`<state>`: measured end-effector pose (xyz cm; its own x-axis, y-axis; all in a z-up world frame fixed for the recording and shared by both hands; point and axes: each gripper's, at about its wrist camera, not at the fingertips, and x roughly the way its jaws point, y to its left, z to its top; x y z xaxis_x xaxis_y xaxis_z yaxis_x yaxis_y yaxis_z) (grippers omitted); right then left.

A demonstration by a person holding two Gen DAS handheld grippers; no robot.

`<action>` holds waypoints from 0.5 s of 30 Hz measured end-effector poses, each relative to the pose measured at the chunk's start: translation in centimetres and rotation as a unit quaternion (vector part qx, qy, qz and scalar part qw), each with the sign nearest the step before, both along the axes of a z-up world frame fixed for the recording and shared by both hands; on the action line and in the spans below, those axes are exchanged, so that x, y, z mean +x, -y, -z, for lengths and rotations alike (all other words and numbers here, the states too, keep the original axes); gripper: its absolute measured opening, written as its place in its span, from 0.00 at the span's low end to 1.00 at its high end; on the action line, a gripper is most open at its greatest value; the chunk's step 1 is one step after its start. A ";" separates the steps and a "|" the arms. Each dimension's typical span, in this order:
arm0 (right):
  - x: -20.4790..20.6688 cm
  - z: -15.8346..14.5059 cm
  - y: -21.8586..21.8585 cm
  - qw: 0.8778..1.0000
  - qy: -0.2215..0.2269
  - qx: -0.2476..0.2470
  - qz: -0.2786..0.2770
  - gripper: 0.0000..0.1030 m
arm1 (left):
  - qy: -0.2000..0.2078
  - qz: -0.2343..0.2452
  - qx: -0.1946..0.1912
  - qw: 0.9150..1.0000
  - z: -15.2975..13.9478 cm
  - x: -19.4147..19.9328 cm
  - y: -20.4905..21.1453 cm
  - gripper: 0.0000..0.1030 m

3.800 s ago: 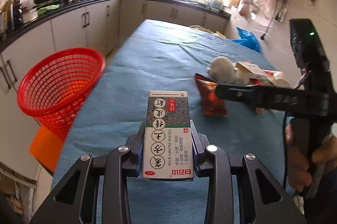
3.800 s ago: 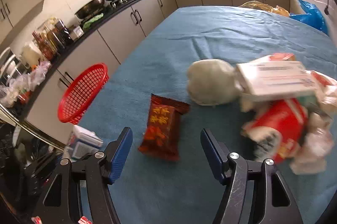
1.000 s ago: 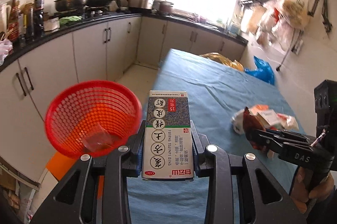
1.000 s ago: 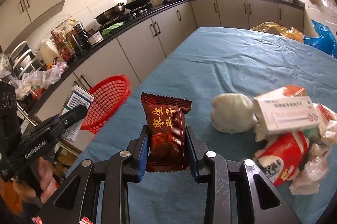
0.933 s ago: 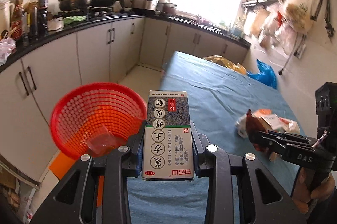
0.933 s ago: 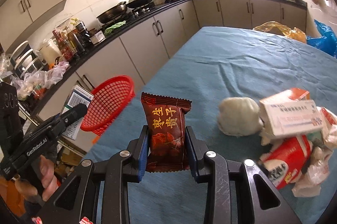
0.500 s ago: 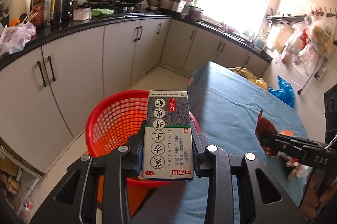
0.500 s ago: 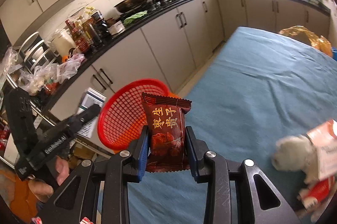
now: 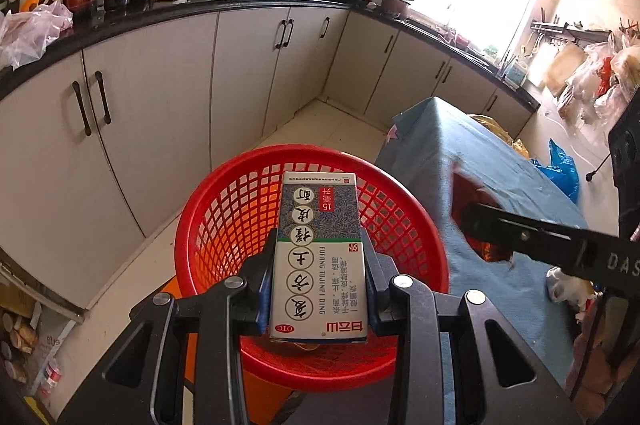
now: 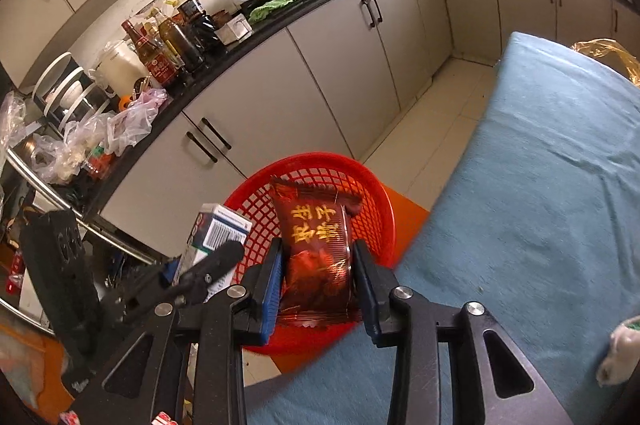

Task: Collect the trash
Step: 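Carry the medicine box and red wrapper to the red basket and release both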

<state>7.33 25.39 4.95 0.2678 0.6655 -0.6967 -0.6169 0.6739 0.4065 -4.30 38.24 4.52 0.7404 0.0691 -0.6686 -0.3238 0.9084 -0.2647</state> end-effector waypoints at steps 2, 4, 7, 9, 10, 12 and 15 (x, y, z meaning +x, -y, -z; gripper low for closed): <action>0.1 0.0 -0.2 1.000 0.001 0.001 0.001 0.45 | 0.000 0.004 -0.004 1.000 0.2 0.1 -0.1 0.39; 0.0 -0.2 0.0 1.000 0.007 0.005 0.008 0.54 | 0.005 0.002 -0.003 1.000 0.2 0.1 -0.1 0.55; -0.4 -0.9 0.7 1.000 0.021 0.007 0.012 0.54 | 0.011 -0.002 0.001 1.000 -0.2 -0.4 0.1 0.55; -0.8 -1.5 1.9 0.999 0.030 0.011 0.020 0.54 | 0.017 -0.001 -0.004 1.000 -0.3 -0.8 0.1 0.55; -1.0 -1.8 2.4 0.999 0.034 0.014 0.023 0.54 | 0.018 -0.001 -0.004 1.000 -0.5 -1.0 0.2 0.55; -1.6 -2.3 3.8 0.998 0.047 0.015 0.031 0.54 | 0.022 0.001 -0.002 1.000 -0.7 -1.4 0.7 0.55; -2.5 -2.7 6.0 0.997 0.062 0.013 0.046 0.55 | 0.026 0.010 -0.003 1.000 -1.0 -1.9 1.7 0.56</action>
<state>4.84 19.38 7.63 0.4113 0.6518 -0.6371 -0.5996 0.7200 0.3495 -6.18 36.55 5.50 0.7752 0.0490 -0.6298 -0.2905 0.9130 -0.2865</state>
